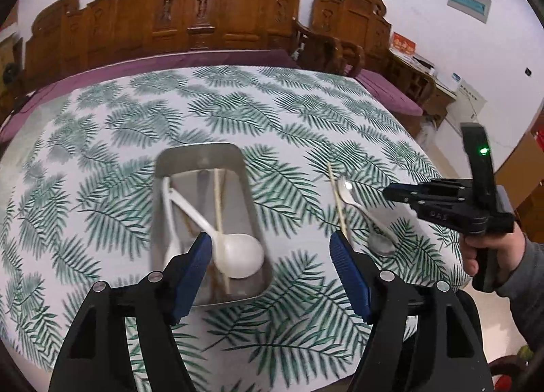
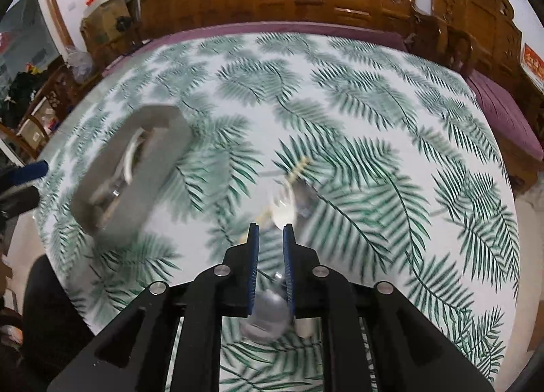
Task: Organize utensils
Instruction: 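Move the right tool to the utensils and grasp a metal fork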
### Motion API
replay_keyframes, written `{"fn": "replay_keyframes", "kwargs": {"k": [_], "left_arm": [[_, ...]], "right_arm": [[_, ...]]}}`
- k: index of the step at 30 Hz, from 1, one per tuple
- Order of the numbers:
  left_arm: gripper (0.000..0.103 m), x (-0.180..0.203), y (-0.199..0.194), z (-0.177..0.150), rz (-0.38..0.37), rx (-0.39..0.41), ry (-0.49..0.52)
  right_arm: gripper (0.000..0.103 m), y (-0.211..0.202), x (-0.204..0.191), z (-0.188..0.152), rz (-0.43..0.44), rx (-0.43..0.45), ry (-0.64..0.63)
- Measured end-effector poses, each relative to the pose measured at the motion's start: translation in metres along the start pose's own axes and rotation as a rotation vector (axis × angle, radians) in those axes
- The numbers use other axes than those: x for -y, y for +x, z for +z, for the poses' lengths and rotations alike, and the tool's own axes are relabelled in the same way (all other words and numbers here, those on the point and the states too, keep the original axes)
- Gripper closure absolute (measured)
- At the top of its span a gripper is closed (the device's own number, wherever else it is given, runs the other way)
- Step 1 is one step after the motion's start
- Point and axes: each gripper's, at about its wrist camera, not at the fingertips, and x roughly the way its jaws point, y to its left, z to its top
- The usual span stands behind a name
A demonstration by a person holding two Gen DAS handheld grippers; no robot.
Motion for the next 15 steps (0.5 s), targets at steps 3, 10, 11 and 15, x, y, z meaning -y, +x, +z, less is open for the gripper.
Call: {"fn": "replay_keyframes", "kwargs": {"k": [3, 10, 11, 15], "left_arm": [[0.035, 0.013, 0.007, -0.001, -0.001, -0.010, 0.022], [0.035, 0.025, 0.024, 0.002, -0.010, -0.033, 0.042], [0.035, 0.026, 0.027, 0.002, -0.011, -0.036, 0.040], [0.035, 0.033, 0.034, 0.002, -0.015, -0.050, 0.053]], "right_arm": [[0.085, 0.010, 0.006, -0.009, 0.006, -0.016, 0.003], [0.083, 0.032, 0.008, -0.016, 0.028, -0.068, -0.018], [0.083, 0.034, 0.007, -0.015, 0.024, -0.073, -0.022], [0.083, 0.043, 0.008, -0.012, 0.004, -0.091, -0.038]]}}
